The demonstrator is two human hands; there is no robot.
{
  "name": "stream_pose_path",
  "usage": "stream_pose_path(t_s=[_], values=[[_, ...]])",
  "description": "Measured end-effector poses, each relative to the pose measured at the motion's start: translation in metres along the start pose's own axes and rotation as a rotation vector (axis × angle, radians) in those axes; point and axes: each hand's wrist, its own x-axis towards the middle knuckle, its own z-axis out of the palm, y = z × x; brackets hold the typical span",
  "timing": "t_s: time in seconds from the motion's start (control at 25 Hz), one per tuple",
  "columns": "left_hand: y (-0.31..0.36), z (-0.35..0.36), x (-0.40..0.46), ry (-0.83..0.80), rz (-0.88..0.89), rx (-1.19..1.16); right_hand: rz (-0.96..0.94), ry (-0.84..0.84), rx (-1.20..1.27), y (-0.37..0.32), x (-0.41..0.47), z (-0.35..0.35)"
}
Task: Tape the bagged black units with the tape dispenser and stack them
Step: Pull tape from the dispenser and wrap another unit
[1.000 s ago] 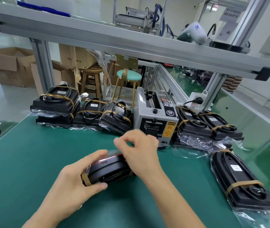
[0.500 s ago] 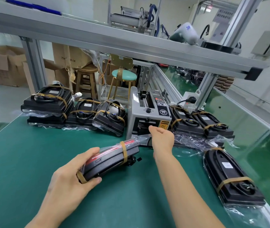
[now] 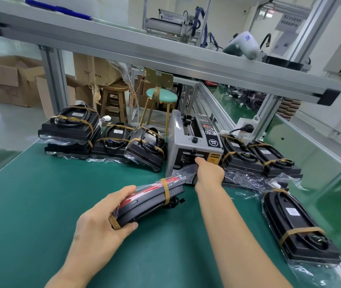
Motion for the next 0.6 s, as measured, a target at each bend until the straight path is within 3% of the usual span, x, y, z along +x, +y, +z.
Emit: stream_pose_path(t_s=[0.12,0.24,0.32,0.6], values=[[0.003,0.005,-0.004,0.046,-0.03,0.007,-0.126,-0.186,-0.002,-0.011,-0.03,-0.036],[0.009,0.012,-0.007,0.106,-0.053,0.039,-0.307,-0.592,-0.099,-0.004,-0.082,-0.058],[0.013,0.015,-0.008,0.135,-0.055,0.033,-0.372,-0.754,-0.241,0.014,-0.107,-0.058],[0.018,0.021,-0.013,0.196,-0.043,0.073,-0.51,-0.694,-0.501,0.039,-0.12,-0.049]])
